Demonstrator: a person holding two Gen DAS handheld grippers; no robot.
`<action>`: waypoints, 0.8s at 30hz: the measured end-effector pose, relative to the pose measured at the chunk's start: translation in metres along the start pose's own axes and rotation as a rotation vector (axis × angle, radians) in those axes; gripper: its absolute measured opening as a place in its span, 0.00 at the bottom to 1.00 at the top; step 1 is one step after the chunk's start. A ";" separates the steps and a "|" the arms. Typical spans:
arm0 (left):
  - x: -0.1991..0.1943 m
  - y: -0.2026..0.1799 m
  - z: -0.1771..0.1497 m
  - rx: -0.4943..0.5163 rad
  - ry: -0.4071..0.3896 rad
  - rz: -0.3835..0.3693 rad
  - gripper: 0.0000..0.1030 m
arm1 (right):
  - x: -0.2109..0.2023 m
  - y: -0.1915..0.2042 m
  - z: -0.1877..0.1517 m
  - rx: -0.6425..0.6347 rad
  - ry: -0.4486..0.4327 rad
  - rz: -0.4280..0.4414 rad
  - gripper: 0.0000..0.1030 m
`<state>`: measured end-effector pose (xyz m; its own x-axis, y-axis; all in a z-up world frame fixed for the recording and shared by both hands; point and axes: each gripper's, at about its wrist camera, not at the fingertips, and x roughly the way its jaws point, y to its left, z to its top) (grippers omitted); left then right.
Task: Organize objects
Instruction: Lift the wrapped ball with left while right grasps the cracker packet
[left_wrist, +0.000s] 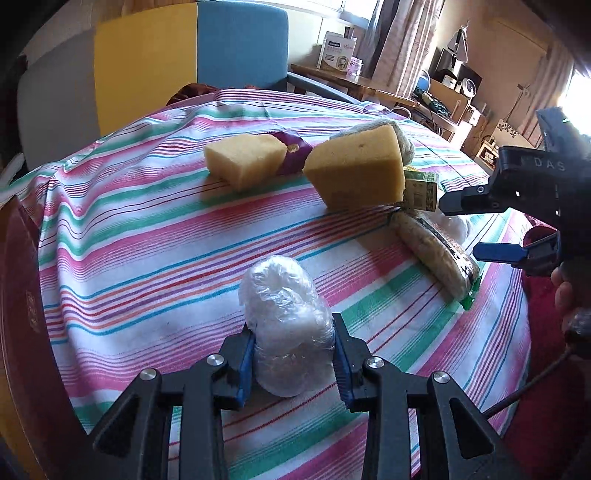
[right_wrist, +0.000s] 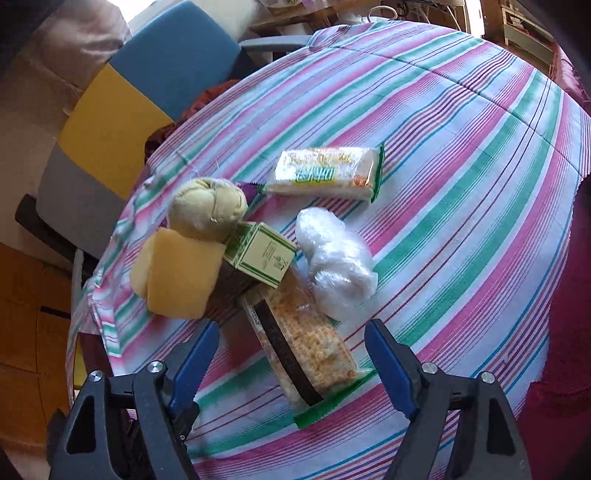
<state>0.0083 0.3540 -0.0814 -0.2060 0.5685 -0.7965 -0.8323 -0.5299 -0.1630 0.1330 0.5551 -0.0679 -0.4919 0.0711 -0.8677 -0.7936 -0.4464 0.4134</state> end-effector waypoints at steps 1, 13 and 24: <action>-0.002 0.001 -0.002 -0.006 -0.001 0.000 0.35 | 0.003 0.003 -0.001 -0.019 0.010 -0.016 0.81; -0.014 -0.001 -0.018 0.004 -0.020 0.013 0.35 | 0.031 0.042 -0.021 -0.294 0.082 -0.174 0.44; -0.029 0.004 -0.032 -0.004 -0.032 0.037 0.35 | 0.044 0.069 -0.036 -0.461 0.136 -0.160 0.45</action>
<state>0.0273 0.3150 -0.0782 -0.2531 0.5678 -0.7833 -0.8216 -0.5537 -0.1358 0.0693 0.4955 -0.0876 -0.3019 0.0676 -0.9509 -0.5995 -0.7890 0.1343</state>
